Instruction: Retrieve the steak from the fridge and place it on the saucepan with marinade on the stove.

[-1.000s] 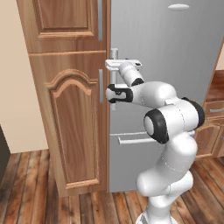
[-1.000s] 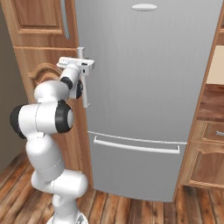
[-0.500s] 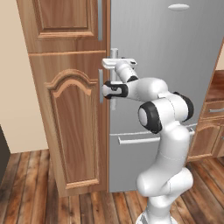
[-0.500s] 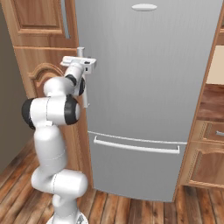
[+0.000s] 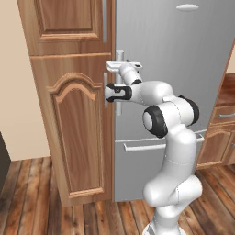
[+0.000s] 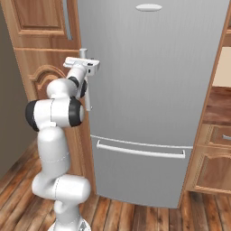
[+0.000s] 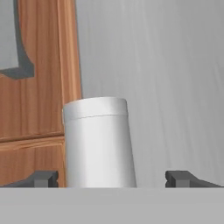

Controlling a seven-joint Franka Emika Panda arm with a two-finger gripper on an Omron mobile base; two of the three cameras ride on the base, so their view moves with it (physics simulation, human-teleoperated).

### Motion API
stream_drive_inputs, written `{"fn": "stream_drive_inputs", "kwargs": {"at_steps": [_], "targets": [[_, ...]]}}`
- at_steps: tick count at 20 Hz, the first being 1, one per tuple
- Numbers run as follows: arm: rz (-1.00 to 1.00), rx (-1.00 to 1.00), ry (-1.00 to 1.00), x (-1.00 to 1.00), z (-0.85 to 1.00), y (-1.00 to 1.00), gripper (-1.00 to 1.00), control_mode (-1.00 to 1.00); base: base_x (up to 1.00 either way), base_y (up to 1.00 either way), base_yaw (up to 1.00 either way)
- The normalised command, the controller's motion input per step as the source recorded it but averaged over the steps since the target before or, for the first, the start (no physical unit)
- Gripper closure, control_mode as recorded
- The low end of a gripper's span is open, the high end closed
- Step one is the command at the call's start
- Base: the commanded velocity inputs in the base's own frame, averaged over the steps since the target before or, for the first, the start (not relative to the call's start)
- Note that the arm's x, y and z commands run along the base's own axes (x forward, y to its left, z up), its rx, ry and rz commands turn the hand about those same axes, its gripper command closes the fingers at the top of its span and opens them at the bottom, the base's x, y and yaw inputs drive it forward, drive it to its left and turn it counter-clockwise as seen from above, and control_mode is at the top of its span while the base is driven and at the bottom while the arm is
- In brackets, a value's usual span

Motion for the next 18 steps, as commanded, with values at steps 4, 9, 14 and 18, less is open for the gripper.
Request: {"fn": "stream_drive_inputs", "kwargs": {"at_steps": [4, 9, 14, 18], "targets": [[0.0, 0.0, 0.0, 0.0, 0.0, 0.0, 1.0, -1.0, 0.0, 0.0, 0.0], [0.0, 0.0, 0.0, 0.0, 0.0, 0.0, 1.0, -1.0, 0.0, 0.0, 0.0], [0.0, 0.0, 0.0, -0.3, 0.06, -0.14, 1.0, -1.0, 0.0, 0.0, 0.0], [0.0, 0.0, 0.0, -0.66, 0.18, -0.33, 1.0, -1.0, 0.0, 0.0, 0.0]]}}
